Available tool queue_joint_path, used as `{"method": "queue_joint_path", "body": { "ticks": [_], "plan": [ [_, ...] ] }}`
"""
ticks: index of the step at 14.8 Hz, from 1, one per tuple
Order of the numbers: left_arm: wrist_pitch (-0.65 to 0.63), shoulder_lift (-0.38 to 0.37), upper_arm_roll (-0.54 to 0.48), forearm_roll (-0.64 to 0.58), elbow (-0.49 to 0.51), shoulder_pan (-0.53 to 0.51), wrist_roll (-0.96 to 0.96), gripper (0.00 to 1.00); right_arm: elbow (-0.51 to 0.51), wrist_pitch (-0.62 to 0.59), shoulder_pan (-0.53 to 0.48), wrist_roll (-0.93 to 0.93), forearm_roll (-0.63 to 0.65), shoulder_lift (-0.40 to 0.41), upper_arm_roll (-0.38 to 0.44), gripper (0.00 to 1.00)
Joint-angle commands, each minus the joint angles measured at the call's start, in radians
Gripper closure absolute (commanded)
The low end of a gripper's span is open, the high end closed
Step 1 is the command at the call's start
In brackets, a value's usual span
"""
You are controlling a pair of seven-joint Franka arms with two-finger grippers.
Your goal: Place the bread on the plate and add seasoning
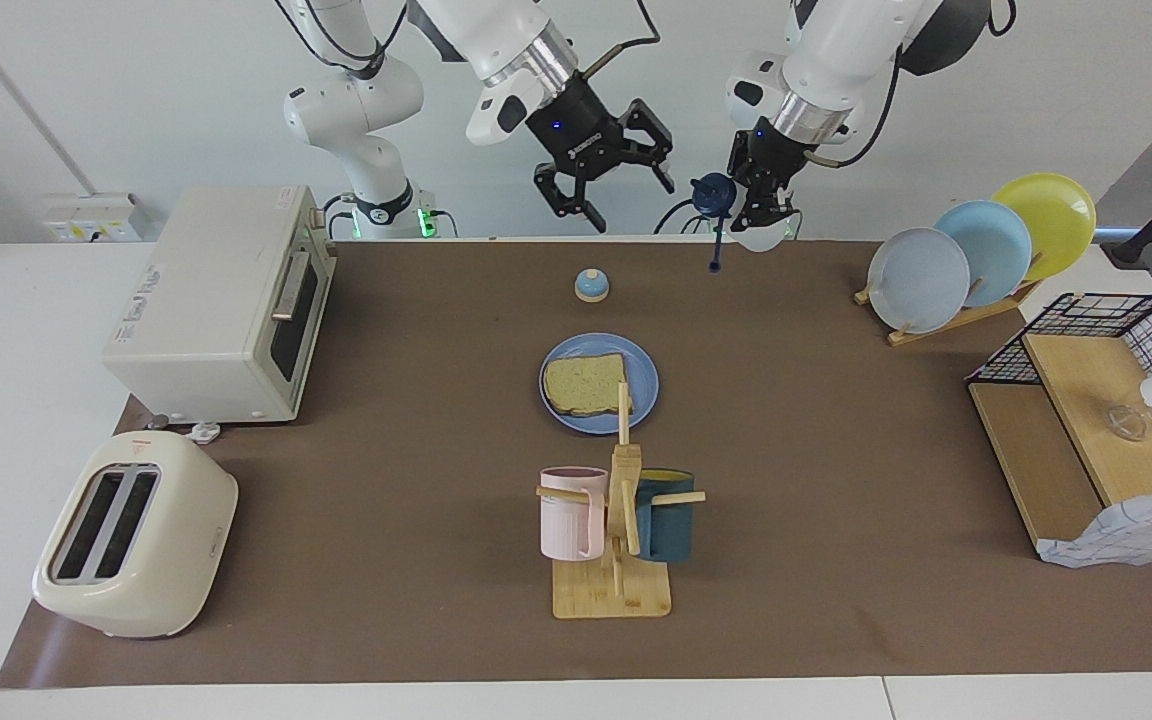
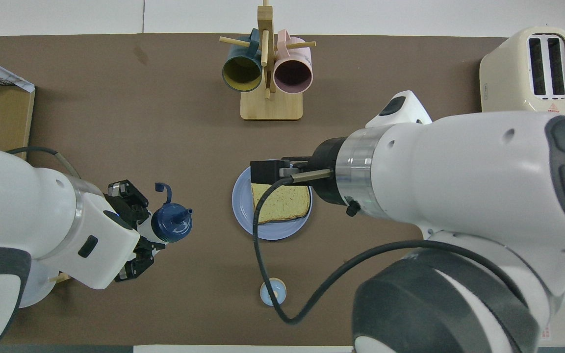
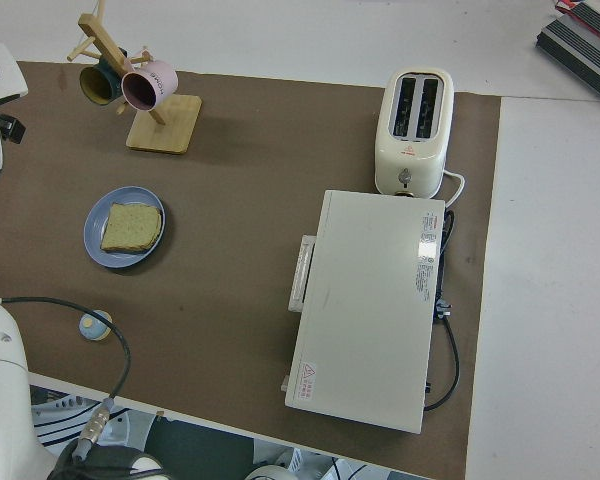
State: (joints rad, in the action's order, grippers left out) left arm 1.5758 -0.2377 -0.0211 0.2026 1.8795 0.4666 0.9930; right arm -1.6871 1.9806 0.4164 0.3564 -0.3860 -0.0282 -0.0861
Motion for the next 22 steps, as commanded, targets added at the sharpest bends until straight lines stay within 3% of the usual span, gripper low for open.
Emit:
{"method": "queue_joint_path", "body": {
  "ticks": [1, 8, 11, 18, 22],
  "plan": [
    [0.010, -0.015, 0.030, -0.014, 0.004, 0.010, -0.057, 0.67, -0.028, -0.184, -0.074, -0.043, 0.079, -0.047, -0.008, 0.00],
    [0.013, -0.009, 0.101, -0.132, -0.016, 0.010, -0.195, 0.67, -0.026, -0.347, -0.338, -0.140, 0.240, -0.045, -0.011, 0.00],
    [0.010, 0.008, 0.102, -0.169, -0.022, 0.010, -0.203, 0.67, 0.081, -0.488, -0.347, -0.146, 0.363, 0.020, -0.001, 0.00],
    [0.009, 0.075, 0.148, -0.264, -0.052, 0.021, -0.283, 0.70, 0.252, -0.583, -0.337, -0.189, 0.415, 0.100, 0.054, 0.00],
    [0.007, 0.141, 0.193, -0.328, -0.108, 0.026, -0.344, 0.72, 0.251, -0.628, -0.367, -0.275, 0.420, 0.091, 0.084, 0.00]
  ]
}}
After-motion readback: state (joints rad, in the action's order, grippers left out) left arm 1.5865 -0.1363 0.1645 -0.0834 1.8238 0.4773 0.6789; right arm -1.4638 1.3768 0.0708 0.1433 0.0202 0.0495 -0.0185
